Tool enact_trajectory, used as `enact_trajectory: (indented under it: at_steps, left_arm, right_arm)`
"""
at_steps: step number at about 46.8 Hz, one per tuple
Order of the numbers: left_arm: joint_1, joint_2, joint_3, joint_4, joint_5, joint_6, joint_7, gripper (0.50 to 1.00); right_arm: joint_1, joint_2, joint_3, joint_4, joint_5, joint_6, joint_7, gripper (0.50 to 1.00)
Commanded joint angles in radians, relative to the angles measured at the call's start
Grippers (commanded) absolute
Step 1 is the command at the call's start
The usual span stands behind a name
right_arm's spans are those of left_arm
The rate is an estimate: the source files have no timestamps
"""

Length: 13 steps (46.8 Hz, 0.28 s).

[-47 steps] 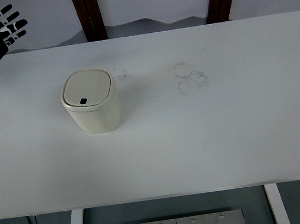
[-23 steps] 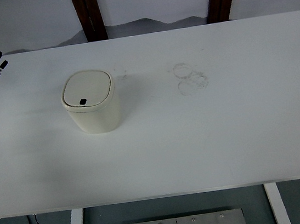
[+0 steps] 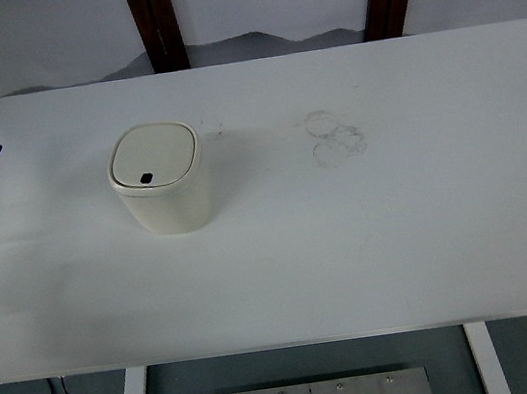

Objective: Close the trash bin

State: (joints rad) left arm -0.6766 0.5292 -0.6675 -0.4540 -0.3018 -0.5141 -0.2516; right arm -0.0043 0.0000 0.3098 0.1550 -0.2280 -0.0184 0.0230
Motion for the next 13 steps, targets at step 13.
enact_trajectory:
  at_steps: [13]
  left_arm:
    - [0.002, 0.002, 0.0, 0.0, 0.001, 0.0, 0.0, 1.0]
  right_arm:
    - [-0.002, 0.0, -0.003, 0.006, 0.001, 0.002, -0.003, 0.995]
